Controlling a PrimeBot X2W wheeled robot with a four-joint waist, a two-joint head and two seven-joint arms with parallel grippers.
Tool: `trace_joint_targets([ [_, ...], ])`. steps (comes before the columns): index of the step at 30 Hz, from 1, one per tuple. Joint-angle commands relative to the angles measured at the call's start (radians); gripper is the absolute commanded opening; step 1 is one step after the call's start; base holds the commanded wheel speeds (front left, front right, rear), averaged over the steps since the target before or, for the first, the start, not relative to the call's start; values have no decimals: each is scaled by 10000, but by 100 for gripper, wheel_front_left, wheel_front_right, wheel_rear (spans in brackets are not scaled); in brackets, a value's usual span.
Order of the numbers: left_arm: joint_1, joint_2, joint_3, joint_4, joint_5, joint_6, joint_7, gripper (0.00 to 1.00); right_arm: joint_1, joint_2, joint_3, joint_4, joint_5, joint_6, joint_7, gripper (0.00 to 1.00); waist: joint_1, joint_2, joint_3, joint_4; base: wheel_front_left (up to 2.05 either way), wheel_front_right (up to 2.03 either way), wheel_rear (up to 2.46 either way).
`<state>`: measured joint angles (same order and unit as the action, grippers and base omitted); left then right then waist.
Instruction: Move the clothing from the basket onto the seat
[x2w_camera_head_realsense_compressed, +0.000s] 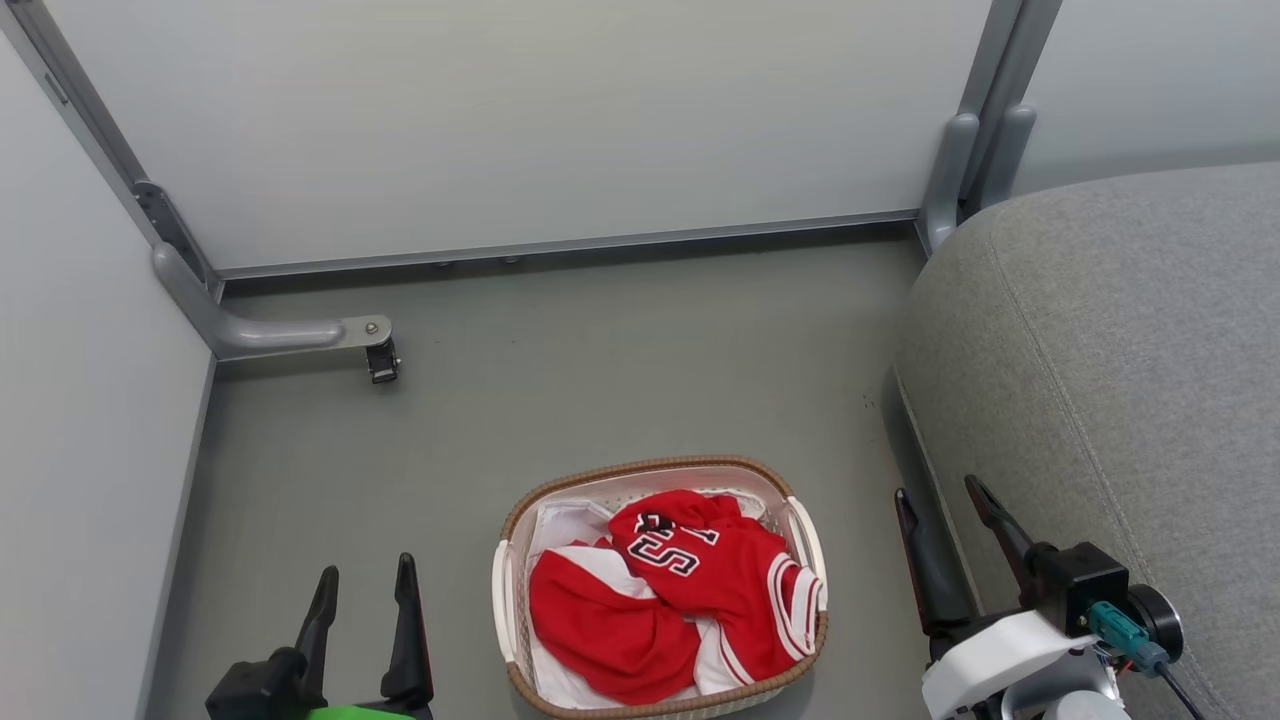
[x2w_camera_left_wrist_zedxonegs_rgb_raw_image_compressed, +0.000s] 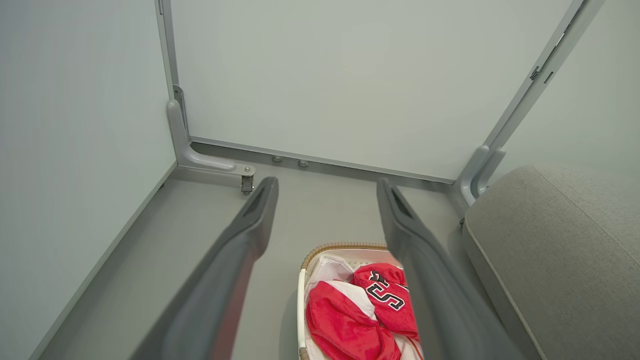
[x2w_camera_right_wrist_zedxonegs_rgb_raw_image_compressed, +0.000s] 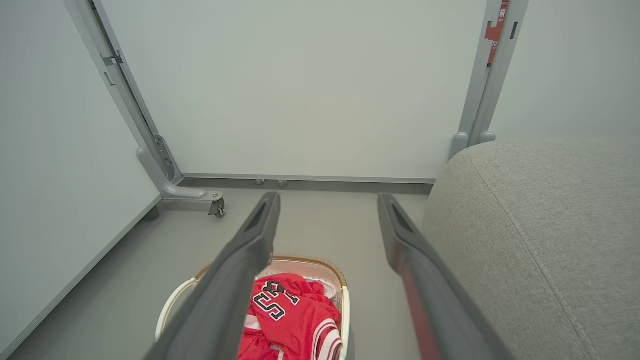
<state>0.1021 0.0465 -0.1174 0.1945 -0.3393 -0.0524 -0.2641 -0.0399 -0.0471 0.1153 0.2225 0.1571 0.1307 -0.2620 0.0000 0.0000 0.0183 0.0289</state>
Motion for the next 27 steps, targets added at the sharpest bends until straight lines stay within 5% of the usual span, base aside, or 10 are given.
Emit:
trace_joint_targets([
  [1,140,70,6,5,106,40,-7,100,110,-60,-9,-2,11,1,-46,100,0,0,11,0,0,0,0],
  [16,-414,68,-292,-19,530,-106,-7,100,-248,-60,-173,-250,-109,1,-46,100,0,0,778,-29,0,0,0],
  [27,-2859,64,-1138,728,2140,-525,-7,100,-1345,-60,-444,-733,-340,1,-35,100,0,0,3398,-385,0,0,0],
])
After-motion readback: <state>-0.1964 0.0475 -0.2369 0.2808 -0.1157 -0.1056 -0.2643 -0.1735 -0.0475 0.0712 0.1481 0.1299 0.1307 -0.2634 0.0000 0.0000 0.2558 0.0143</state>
